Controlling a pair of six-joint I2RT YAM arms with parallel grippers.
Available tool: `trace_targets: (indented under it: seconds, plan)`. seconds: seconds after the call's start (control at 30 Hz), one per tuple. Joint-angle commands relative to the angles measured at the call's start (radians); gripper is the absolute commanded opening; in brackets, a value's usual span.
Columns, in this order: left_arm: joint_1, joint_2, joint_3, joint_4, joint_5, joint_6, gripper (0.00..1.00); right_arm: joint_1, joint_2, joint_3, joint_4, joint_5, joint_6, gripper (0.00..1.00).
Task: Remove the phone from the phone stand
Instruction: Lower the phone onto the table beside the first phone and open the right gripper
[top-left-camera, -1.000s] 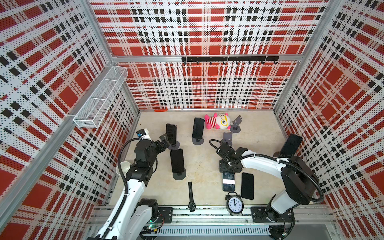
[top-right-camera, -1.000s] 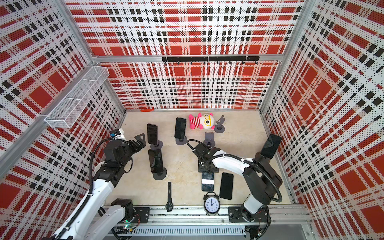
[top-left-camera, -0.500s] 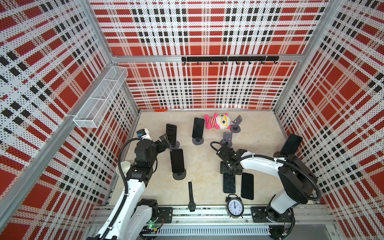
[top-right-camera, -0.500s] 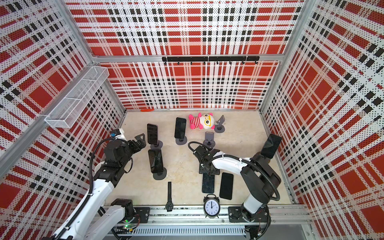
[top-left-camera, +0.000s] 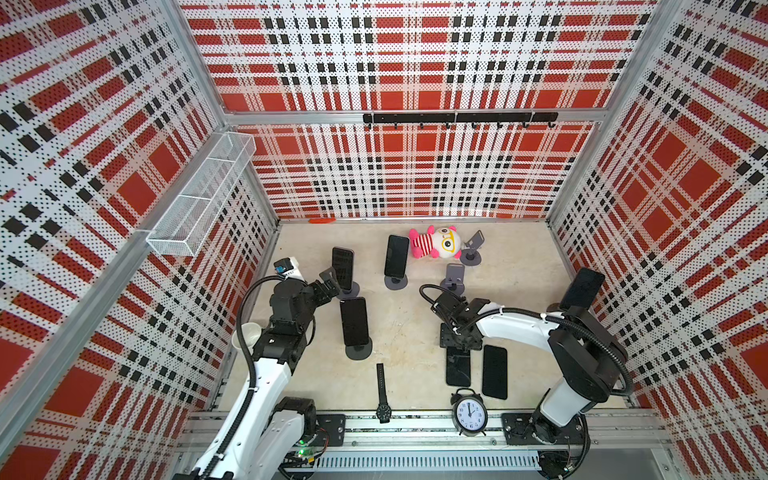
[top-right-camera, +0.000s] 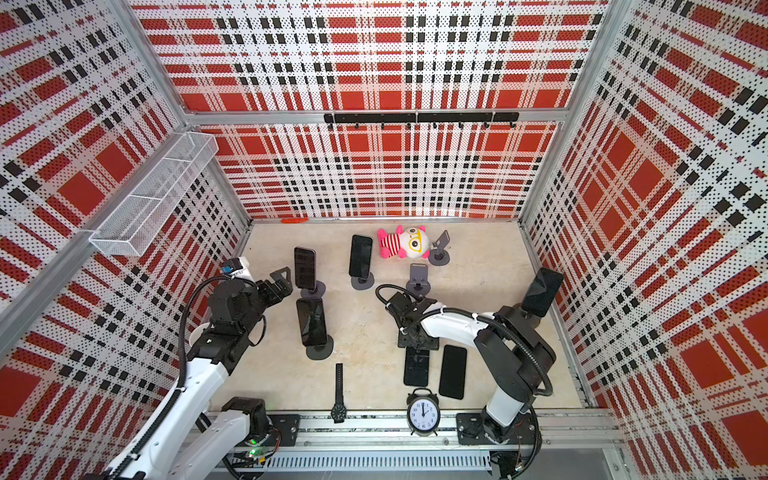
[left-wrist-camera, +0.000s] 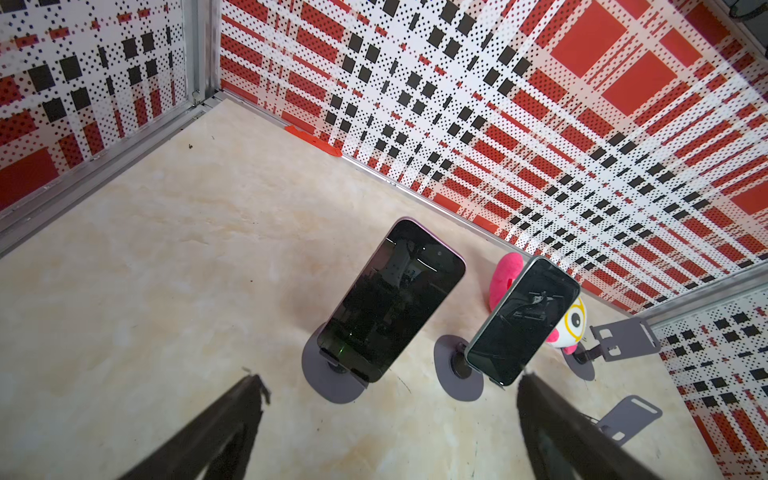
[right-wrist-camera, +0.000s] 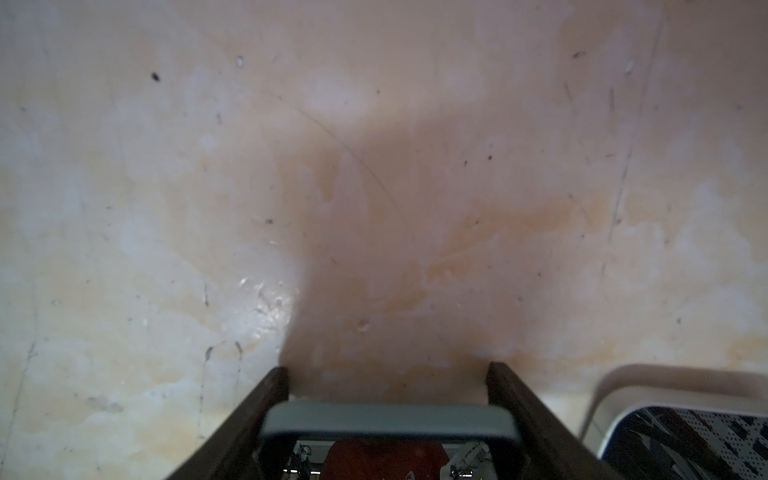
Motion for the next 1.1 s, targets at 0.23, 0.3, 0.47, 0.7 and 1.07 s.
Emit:
trace_targets:
  seconds: [0.23,0.3,0.47,0.7,1.07]
  plan:
    - [-0.005,-0.017,0.01,-0.003,-0.004,0.014,0.98,0.006,0.068,-0.025,0.018,0.06,0.031,0.69]
    - [-0.005,-0.02,0.009,-0.003,-0.003,0.014,0.98,0.006,0.071,-0.028,0.025,0.061,0.032,0.69]
    - [-0.006,-0.021,0.009,-0.001,-0.004,0.014,0.98,0.006,0.082,-0.03,0.038,0.056,0.021,0.7]
    - [-0.006,-0.021,0.009,0.0,0.0,0.014,0.98,0.006,0.079,-0.03,0.045,0.056,0.018,0.71]
    - [-0.01,-0.012,0.015,0.01,0.024,0.013,0.98,0.006,0.035,-0.064,0.084,0.057,0.016,0.74]
